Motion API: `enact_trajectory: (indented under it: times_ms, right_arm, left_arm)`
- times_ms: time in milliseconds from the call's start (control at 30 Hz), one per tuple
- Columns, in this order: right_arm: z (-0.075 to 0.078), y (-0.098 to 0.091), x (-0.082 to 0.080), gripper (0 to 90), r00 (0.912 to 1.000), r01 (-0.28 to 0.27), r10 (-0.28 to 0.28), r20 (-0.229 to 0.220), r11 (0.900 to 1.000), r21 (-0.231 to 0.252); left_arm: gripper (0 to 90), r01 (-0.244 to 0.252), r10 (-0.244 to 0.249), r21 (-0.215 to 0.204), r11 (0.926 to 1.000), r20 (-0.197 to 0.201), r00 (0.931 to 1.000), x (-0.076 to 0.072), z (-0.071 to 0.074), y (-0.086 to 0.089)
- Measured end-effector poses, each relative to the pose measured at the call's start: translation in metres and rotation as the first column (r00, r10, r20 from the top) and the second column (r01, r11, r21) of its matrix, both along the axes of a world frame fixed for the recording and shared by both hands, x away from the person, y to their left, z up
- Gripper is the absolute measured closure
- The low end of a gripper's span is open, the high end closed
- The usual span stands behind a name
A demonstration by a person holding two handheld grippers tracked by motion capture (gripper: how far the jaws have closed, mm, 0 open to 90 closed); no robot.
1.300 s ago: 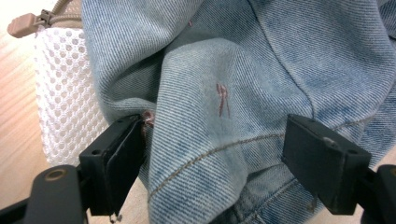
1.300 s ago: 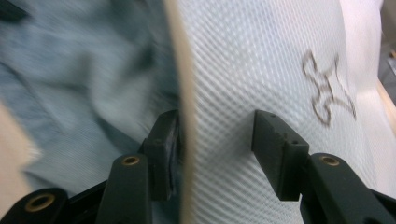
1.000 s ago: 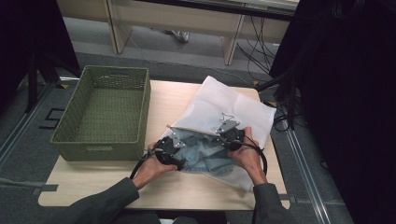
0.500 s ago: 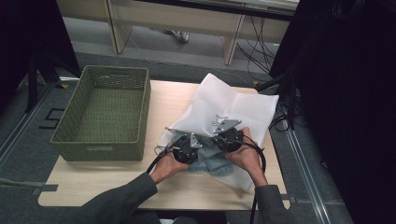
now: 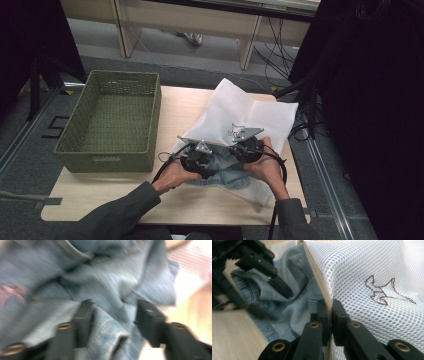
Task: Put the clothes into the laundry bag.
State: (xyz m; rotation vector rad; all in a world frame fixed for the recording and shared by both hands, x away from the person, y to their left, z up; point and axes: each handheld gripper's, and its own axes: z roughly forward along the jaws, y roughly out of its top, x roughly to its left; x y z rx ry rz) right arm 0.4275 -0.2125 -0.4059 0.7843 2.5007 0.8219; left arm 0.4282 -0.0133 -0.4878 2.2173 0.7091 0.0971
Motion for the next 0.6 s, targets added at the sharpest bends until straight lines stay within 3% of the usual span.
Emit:
enact_trajectory:
  times_ms: [100, 200, 233, 267, 300, 367, 433, 467, 533, 567, 600]
  right_arm:
    - [0.000, 0.002, -0.001, 87.0, 1.0000, 0.003, -0.003, -0.002, 1.0000, -0.008]
    - [0.000, 0.001, 0.002, 86.9, 0.9994, -0.033, 0.033, 0.011, 0.9994, -0.012]
    - [-0.001, 0.000, 0.002, 86.9, 0.9993, -0.036, 0.037, 0.010, 0.9993, -0.008]
    - [-0.001, 0.000, 0.002, 86.9, 0.9993, -0.036, 0.036, 0.009, 0.9993, -0.007]
    - [-0.001, 0.000, 0.002, 87.0, 0.9995, -0.030, 0.030, 0.009, 0.9996, -0.003]
    - [0.000, 0.000, 0.001, 87.0, 0.9998, -0.019, 0.019, 0.006, 0.9998, -0.003]
    - [0.000, 0.000, 0.001, 86.9, 0.9998, -0.019, 0.019, 0.011, 0.9998, -0.003]
    - [0.000, 0.000, 0.001, 86.9, 0.9996, -0.030, 0.030, 0.004, 0.9996, -0.003]
    - [0.002, 0.001, -0.002, 87.0, 0.9999, -0.009, 0.009, -0.011, 1.0000, 0.005]
    - [0.002, 0.001, -0.002, 87.0, 0.9999, -0.009, 0.010, -0.008, 0.9999, 0.012]
    - [0.003, 0.001, -0.002, 87.0, 0.9997, -0.020, 0.020, -0.015, 0.9997, 0.014]
  left_arm:
    - [31.4, 0.052, -0.055, 0.068, 0.9963, 0.042, 0.9976, -0.009, -0.005, -0.007]
    - [22.2, 0.094, -0.105, 0.146, 0.9848, 0.071, 0.9919, -0.015, -0.012, -0.015]
    - [22.4, 0.102, -0.122, 0.178, 0.9786, 0.102, 0.9873, -0.017, -0.013, -0.017]
    - [25.3, 0.103, -0.132, 0.208, 0.9728, 0.132, 0.9825, -0.017, -0.013, -0.017]
    - [31.3, 0.084, -0.119, 0.224, 0.9710, 0.148, 0.9818, -0.017, -0.013, -0.018]
    - [50.1, 0.086, -0.133, 0.244, 0.9658, 0.180, 0.9746, -0.016, -0.009, -0.016]
    - [66.2, 0.094, -0.125, 0.201, 0.9751, 0.150, 0.9807, -0.014, -0.006, -0.014]
    - [69.9, 0.090, -0.117, 0.189, 0.9779, 0.138, 0.9836, -0.014, -0.005, -0.013]
    - [75.8, 0.096, -0.124, 0.194, 0.9762, 0.133, 0.9833, -0.013, 0.000, -0.012]
    - [78.7, 0.082, -0.108, 0.184, 0.9794, 0.135, 0.9850, -0.014, 0.001, -0.012]
    - [80.9, 0.068, -0.100, 0.193, 0.9789, 0.161, 0.9819, -0.012, 0.004, -0.012]
